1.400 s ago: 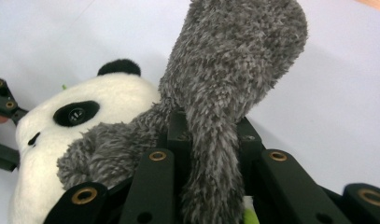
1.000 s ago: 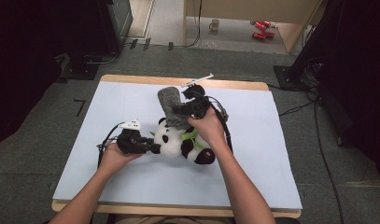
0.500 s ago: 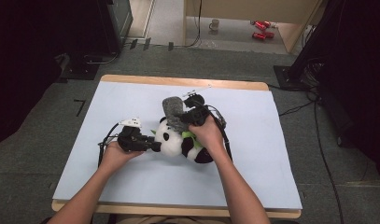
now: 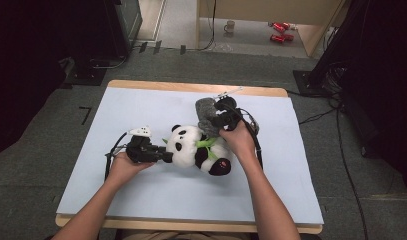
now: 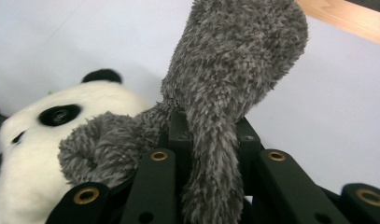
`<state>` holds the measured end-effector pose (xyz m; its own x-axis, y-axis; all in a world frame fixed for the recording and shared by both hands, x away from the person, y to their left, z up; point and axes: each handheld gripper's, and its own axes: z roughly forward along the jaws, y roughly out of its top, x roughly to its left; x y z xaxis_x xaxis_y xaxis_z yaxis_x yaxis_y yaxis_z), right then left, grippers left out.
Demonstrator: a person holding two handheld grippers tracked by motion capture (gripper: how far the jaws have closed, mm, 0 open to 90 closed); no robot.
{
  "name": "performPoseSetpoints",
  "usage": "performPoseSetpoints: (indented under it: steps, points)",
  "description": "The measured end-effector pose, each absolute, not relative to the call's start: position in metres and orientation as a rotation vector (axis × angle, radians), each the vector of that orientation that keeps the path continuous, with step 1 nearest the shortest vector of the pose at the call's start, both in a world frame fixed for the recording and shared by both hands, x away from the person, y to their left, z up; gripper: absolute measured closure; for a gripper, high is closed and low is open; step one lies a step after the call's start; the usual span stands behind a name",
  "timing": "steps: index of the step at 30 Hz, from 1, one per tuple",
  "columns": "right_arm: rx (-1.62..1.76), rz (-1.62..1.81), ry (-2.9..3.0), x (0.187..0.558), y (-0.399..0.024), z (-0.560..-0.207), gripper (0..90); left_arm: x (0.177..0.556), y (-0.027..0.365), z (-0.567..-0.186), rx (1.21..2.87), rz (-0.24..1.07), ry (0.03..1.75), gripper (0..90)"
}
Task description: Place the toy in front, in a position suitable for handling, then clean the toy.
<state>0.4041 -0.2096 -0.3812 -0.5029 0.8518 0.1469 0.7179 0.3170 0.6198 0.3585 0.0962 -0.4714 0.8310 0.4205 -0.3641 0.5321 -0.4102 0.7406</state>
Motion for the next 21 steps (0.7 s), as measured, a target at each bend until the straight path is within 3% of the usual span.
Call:
performPoseSetpoints:
  steps: [9,14,17,21]
  points:
    - [1.458,1.165,2.379,0.397,-0.210,-0.356,76.3,0.357,0.096,-0.473,2.059,-0.146,0.703,67.8]
    - [1.382,1.274,2.438,0.386,-0.182,-0.344,76.3,0.360,0.098,-0.472,2.035,-0.186,0.732,67.6]
    - [1.304,1.275,2.520,0.371,-0.151,-0.350,76.2,0.366,0.101,-0.473,1.977,-0.249,0.785,68.1]
    - [1.281,1.228,2.596,0.363,-0.129,-0.368,76.2,0.367,0.099,-0.470,1.981,-0.224,0.792,69.5]
